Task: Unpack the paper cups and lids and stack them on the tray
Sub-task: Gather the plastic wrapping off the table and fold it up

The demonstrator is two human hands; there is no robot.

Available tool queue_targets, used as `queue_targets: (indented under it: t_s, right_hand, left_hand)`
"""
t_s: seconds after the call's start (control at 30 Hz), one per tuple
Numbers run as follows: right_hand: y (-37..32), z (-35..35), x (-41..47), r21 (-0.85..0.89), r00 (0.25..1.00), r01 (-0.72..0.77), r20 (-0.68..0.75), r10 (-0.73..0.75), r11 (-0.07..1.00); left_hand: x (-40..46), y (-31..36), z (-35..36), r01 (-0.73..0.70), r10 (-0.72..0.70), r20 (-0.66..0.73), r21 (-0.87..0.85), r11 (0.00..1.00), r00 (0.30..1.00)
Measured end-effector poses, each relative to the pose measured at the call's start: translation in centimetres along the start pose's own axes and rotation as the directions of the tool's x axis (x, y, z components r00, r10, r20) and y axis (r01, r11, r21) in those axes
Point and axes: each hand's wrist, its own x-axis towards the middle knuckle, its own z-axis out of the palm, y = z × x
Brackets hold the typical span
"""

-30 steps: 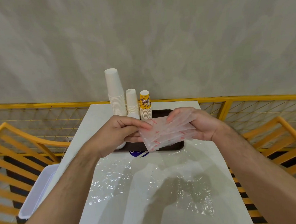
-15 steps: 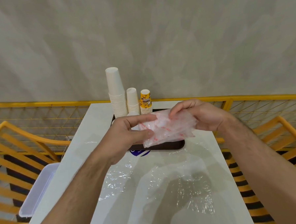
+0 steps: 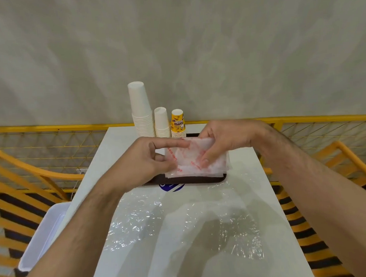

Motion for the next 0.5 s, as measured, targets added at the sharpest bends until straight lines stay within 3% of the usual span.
queue_targets:
  t_s: [0.1,0.23,0.37,0.5]
  right_hand:
    - [0.8,0.8,-0.7,0.132,0.998,0.041,-0.05,-0.035,0.99]
    - [2.7,2.8,-1.4,0.342,0.971,0.156,-0.225,-0.08,0.927]
    - [4.0,6.0,-1.6,0.498,0.904,0.308,-0.42,-0.086,0.811]
    - [5.0,8.6,-2.8,0.498,0.815,0.443,-0.57,-0.104,0.745]
  left_hand:
    - [-0.6,-0.5,-0.1,0.012,-0.012,0.008,-0.02,1.0,1.0]
    - [-1.2,-2.1,0.2,0.045,-0.055,-0.074,-0.125,0.991,0.996]
    - [-1.3,-3.9,1.7,0.021,-0.066,-0.206,-0.216,0.976,0.976]
    - [-1.5,-5.1,2.2,0.014,-0.058,-0.155,-0.273,0.962,0.986]
